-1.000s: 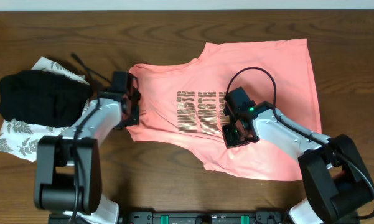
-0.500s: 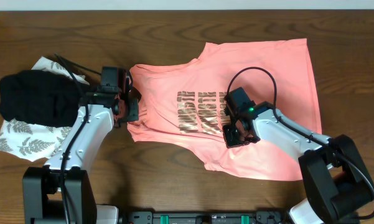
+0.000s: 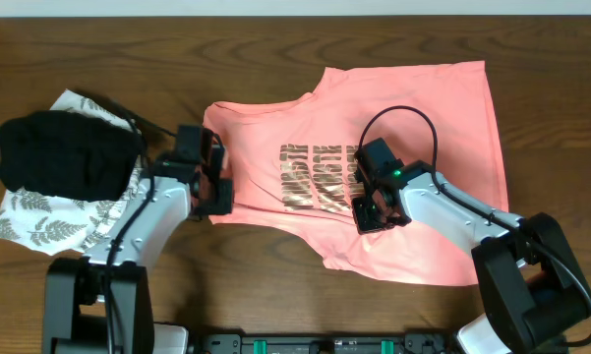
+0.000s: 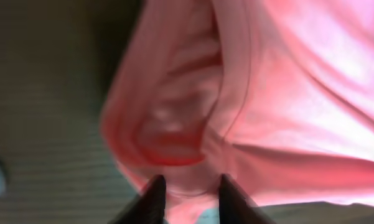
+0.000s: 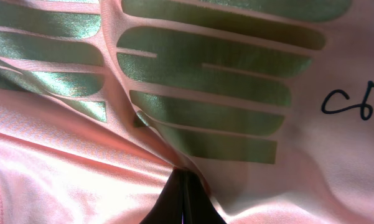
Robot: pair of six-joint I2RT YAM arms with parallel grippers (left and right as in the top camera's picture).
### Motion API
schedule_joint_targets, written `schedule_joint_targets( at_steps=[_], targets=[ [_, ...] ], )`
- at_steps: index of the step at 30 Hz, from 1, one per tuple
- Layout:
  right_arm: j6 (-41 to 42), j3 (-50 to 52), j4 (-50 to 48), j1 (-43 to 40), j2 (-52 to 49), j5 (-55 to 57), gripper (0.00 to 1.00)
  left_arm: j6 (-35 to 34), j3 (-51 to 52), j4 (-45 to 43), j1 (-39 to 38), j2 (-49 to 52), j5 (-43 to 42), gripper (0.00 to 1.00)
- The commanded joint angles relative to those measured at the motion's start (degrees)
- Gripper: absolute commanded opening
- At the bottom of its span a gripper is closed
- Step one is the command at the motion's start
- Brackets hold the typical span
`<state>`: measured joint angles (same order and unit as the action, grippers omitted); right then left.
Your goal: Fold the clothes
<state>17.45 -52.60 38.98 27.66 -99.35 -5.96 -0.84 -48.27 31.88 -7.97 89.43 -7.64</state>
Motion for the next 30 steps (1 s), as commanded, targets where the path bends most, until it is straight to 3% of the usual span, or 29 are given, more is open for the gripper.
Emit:
schedule_joint_targets(
  at_steps=[1,5,10,15,18,20,22,24,30],
  targets=[
    [0.81,3.32,0.50,-0.22,-2.99,7.63,0.01,-2.12,3.02,-1.88,-0.09,1.33,4.55,0.06],
    [0.83,3.32,0.48,-0.22,-2.99,7.65,0.01,-9.01,3.85,-1.44,1.07,1.33,16.39,0.06],
    [0.98,3.32,0.48,-0.22,-2.99,7.65,0.01,-14.25,3.67,0.02,3.04,1.33,20.65,0.06],
    [0.96,3.32,0.52,-0.22,-2.99,7.65,0.01,-14.32,0.35,0.63,3.17,0.02,20.92,0.07],
    [0.96,3.32,0.52,-0.22,-2.99,7.63,0.01,-14.01,-2.32,0.35,3.13,-2.16,16.46,0.17],
    [0.96,3.32,0.48,-0.22,-2.99,7.17,0.02,-12.07,-3.28,-1.07,3.13,-3.21,10.62,0.29],
    [0.79,3.15,0.31,-0.22,-2.54,6.58,0.09,-11.43,-3.32,-2.32,3.15,-3.45,6.60,0.37],
    [-0.35,2.99,-1.09,-0.24,-0.61,6.58,0.21,-11.52,-3.32,-1.73,3.15,-3.41,6.29,0.38],
    [-0.33,1.07,-1.92,-2.56,11.04,6.56,0.42,-11.50,-3.34,3.67,3.13,-3.74,3.04,0.39]
  ],
)
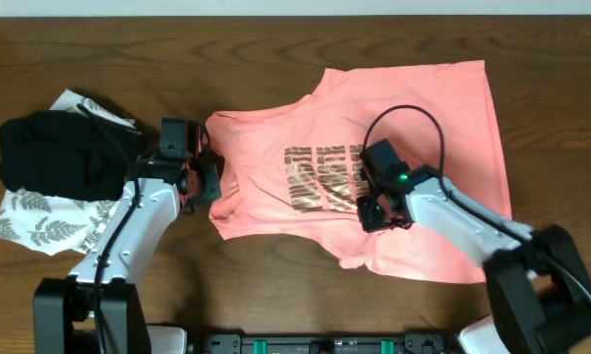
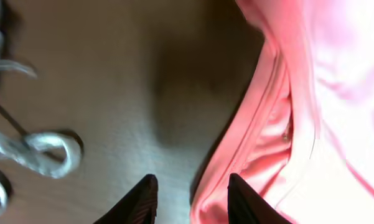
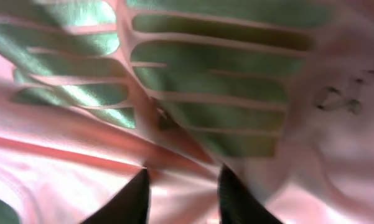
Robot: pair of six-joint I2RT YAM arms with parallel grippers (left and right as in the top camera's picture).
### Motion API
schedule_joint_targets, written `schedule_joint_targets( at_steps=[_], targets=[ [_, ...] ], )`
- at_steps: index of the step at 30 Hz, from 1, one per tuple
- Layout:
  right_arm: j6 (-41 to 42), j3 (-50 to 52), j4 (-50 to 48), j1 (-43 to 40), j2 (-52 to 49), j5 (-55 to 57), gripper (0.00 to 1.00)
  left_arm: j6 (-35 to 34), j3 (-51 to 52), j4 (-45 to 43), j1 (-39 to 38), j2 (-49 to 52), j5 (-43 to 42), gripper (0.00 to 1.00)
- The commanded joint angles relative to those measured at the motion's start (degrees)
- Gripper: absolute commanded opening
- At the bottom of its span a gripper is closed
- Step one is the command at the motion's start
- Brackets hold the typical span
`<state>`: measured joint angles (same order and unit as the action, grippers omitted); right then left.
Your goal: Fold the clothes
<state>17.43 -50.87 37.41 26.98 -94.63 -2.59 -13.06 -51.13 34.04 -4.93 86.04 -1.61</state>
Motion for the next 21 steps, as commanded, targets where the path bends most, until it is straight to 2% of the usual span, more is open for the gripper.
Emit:
schedule_joint_targets(
  at_steps=[1,7,12,16,21],
  targets=[
    [-0.28,-1.03,-0.35,-2.73,8.57,3.17,0.46,0.72,-0.48,2.47,0.09,-0.33,-3.67,0.41],
    [-2.25,-2.01,1.01,-8.98,21.07,0.39,0.69,0.76,-0.48,4.74,0.09,-0.48,-12.74,0.41],
    [0.20,-1.95,8.61,-12.70,22.71,0.42,0.70,2.10,-0.48,4.13,-1.92,-0.90,-22.95,0.42],
    [4.63,-1.90,13.92,-16.48,21.92,0.37,0.70,3.37,-0.48,4.13,-7.80,-0.90,-25.05,0.43],
    [6.80,-1.92,20.15,-21.94,21.99,-4.17,0.72,4.02,-0.48,4.33,-19.65,-1.03,-25.24,0.44]
  ],
)
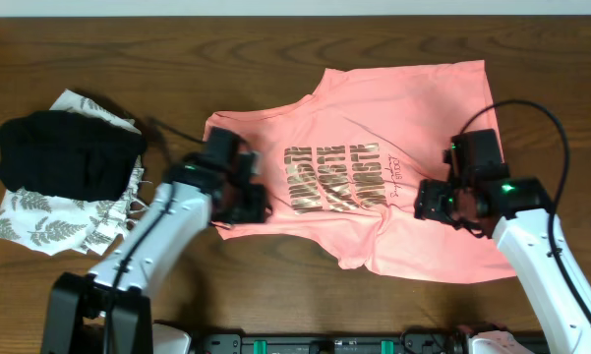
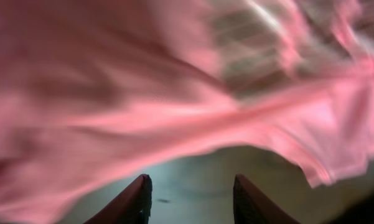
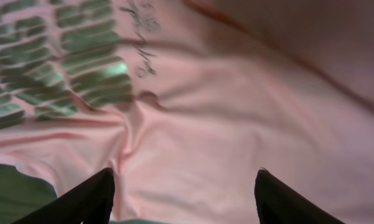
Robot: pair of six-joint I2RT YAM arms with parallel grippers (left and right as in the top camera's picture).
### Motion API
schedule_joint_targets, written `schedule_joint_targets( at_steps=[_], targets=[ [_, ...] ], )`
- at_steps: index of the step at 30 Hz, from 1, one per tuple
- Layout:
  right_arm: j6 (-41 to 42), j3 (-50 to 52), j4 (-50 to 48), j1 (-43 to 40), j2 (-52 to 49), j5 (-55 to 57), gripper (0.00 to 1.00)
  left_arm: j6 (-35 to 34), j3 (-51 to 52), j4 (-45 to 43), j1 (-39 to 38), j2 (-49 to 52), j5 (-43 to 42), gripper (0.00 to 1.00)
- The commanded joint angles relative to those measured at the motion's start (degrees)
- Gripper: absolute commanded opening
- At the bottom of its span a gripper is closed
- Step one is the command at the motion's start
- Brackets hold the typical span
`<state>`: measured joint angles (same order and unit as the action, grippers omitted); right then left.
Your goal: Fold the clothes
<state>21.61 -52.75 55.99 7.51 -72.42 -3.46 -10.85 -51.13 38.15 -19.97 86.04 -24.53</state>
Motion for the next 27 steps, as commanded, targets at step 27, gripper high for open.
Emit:
schedule_joint_targets(
  at_steps=[27],
  targets=[
    [1.88,-0.04,17.46,-33.09,-0.22,-5.79,0.73,-5.88,-3.87,-10.47,-26.05,-0.59,-1.81,0.72]
  ],
)
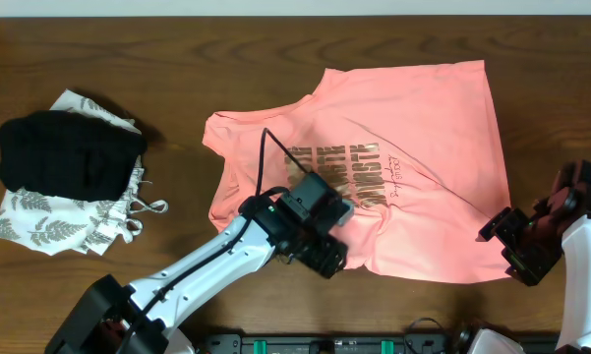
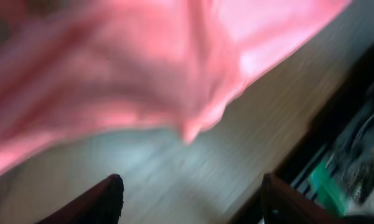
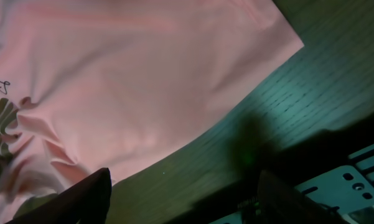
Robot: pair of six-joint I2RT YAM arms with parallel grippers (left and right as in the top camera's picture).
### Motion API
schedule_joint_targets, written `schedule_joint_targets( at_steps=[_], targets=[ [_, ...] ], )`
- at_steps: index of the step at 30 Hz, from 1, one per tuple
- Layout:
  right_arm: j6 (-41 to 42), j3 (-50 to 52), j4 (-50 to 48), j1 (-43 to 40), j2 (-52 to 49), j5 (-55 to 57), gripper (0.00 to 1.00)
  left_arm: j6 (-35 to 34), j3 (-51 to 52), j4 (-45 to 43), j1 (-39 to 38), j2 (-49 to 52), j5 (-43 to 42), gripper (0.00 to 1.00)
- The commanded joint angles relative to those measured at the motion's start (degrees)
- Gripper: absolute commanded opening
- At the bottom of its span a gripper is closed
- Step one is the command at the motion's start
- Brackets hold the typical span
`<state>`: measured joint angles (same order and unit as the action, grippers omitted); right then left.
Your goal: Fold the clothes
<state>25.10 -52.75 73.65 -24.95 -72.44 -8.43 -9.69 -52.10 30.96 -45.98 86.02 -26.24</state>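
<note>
A pink shirt (image 1: 423, 128) with a gold print lies spread on the wooden table (image 1: 98, 49), rumpled along its lower hem. My left gripper (image 1: 326, 258) reaches across to the middle of that hem; in the blurred left wrist view the left gripper (image 2: 193, 205) is open, over bare wood just below the pink shirt (image 2: 112, 74). My right gripper (image 1: 511, 248) is off the shirt's lower right corner. In the right wrist view the right gripper (image 3: 180, 199) is open, with the shirt corner (image 3: 143, 81) ahead.
A black garment (image 1: 64, 152) lies on a white leaf-patterned cloth (image 1: 49, 226) at the table's left. The table's front edge and a black rail with green parts (image 1: 305, 344) run just below both grippers.
My left gripper has gone from the shirt's lower left part to the middle of its lower hem. My right gripper has gone from above the shirt's right half to beyond its lower right corner. Both jaws stand wider.
First my left gripper was shut on the shirt's left edge and my right shut on fabric beside the print. A second later both were open and the shirt lay released. Then both were open above the shirt, farther right. Now they are at its lower hem and corner.
</note>
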Motion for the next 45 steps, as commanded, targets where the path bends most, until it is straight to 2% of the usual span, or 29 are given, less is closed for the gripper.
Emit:
schedule_joint_targets(
  at_steps=[1,5,9,19,23,30,34,37,38,39,40,45],
  targets=[
    [-1.62,-0.04,-0.59,-0.63,-0.20,-0.81,0.74,-8.72,-2.91,-4.87,-0.04,-0.44,-0.09,0.72],
    [-1.62,0.00,-1.07,-0.63,-0.20,-0.85,0.75,-14.45,-2.91,-7.34,-0.15,1.84,0.11,0.73],
    [-3.15,0.07,-0.04,-0.63,-0.20,-1.31,0.75,-20.59,-2.89,-4.83,-0.31,6.95,-0.15,0.71],
    [-4.42,2.49,1.86,-0.63,-0.20,-10.75,0.76,-24.72,-2.91,-3.91,-1.03,13.22,-3.04,0.71],
    [-2.32,3.50,1.79,-0.63,-0.20,-11.13,0.76,-25.49,-2.91,-3.87,-1.05,14.49,-3.67,0.60],
    [-2.01,3.69,1.33,-0.63,-0.20,-11.30,0.74,-26.36,-3.89,-3.91,-1.03,18.62,-8.57,0.59],
    [-3.10,3.69,1.79,-0.63,-0.20,-11.30,0.72,-26.40,-4.87,-3.61,-0.63,19.54,-8.76,0.47],
    [-3.93,3.69,2.19,-0.63,-0.20,-10.88,0.71,-26.36,-5.27,-3.56,0.07,19.54,-8.90,0.24],
    [-4.20,3.69,2.25,-0.63,-0.20,-10.91,0.71,-26.21,-5.27,-3.43,0.33,19.54,-9.16,0.13],
    [-4.22,3.69,2.25,-0.63,-0.20,-10.86,0.71,-26.16,-5.27,-3.37,0.52,19.50,-9.25,0.09],
    [-4.22,3.69,2.25,-0.63,-0.20,-10.84,0.72,-26.16,-5.27,-3.37,0.70,19.32,-9.25,0.06],
    [-4.15,3.72,2.49,-0.63,-0.20,-10.84,0.73,-25.38,-6.01,-1.77,1.97,16.81,-9.05,0.06]
  ],
)
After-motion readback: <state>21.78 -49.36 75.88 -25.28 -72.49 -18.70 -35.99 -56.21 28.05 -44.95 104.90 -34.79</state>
